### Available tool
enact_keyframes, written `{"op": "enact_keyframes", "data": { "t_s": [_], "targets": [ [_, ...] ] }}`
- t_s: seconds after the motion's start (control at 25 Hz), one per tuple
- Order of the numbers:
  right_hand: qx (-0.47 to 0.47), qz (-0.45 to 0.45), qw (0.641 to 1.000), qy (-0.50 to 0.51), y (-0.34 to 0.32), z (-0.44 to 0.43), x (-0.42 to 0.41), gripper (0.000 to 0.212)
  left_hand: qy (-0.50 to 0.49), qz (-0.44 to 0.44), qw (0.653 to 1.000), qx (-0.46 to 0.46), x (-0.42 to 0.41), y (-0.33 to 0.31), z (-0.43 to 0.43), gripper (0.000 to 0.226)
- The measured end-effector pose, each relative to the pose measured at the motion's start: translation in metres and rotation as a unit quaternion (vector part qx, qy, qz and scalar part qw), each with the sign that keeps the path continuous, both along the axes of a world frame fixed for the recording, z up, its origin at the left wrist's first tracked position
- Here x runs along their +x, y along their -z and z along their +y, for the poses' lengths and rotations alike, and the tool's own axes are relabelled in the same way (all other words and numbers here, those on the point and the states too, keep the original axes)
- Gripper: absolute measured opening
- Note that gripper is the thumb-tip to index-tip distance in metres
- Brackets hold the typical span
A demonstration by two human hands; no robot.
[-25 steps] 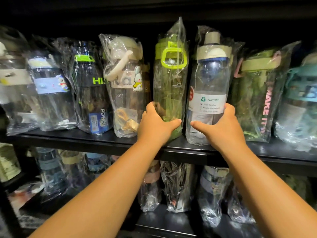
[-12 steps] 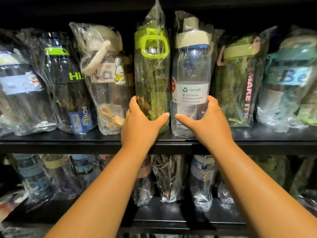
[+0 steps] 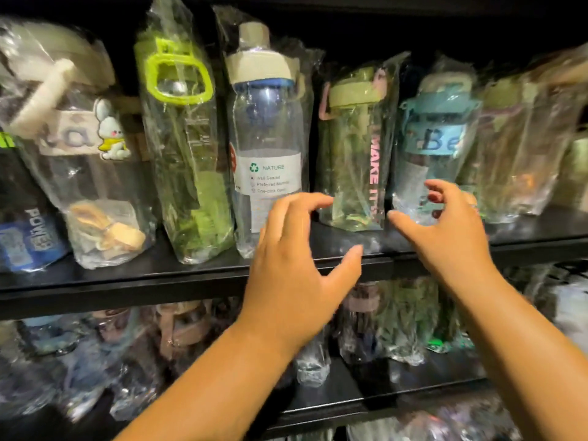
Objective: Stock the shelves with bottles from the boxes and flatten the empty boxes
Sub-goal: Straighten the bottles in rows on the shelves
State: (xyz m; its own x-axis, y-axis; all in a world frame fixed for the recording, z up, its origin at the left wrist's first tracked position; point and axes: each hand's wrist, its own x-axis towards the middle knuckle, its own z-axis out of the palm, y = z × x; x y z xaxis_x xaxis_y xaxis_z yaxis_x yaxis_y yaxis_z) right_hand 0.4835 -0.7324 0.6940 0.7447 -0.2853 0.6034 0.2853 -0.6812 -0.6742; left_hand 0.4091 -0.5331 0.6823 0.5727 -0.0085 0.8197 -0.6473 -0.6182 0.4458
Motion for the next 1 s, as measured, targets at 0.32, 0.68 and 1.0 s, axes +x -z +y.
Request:
{"op": "enact_keyframes", "data": {
  "t_s": [0.32, 0.68, 1.0],
  "targets": [
    [0.005, 0.065, 0.998, -0.010, -0.012, -0.068, 0.048, 0.109, -0.123, 0.186, 0.972, -0.079, 0.086, -0.024, -0.093, 0.110],
    [0.050, 0.095, 0.989, -0.098, -0.020, -0.066, 0.082, 0.107, -0.199, 0.270, 0.923, -0.187, 0.129, -0.036, -0.103, 0.119],
    [0.022, 0.117, 0.987, -0.103, -0.021, -0.066, 0.080, 0.086, -0.203, 0.242, 0.933, -0.172, 0.129, -0.030, -0.101, 0.099]
  ]
}}
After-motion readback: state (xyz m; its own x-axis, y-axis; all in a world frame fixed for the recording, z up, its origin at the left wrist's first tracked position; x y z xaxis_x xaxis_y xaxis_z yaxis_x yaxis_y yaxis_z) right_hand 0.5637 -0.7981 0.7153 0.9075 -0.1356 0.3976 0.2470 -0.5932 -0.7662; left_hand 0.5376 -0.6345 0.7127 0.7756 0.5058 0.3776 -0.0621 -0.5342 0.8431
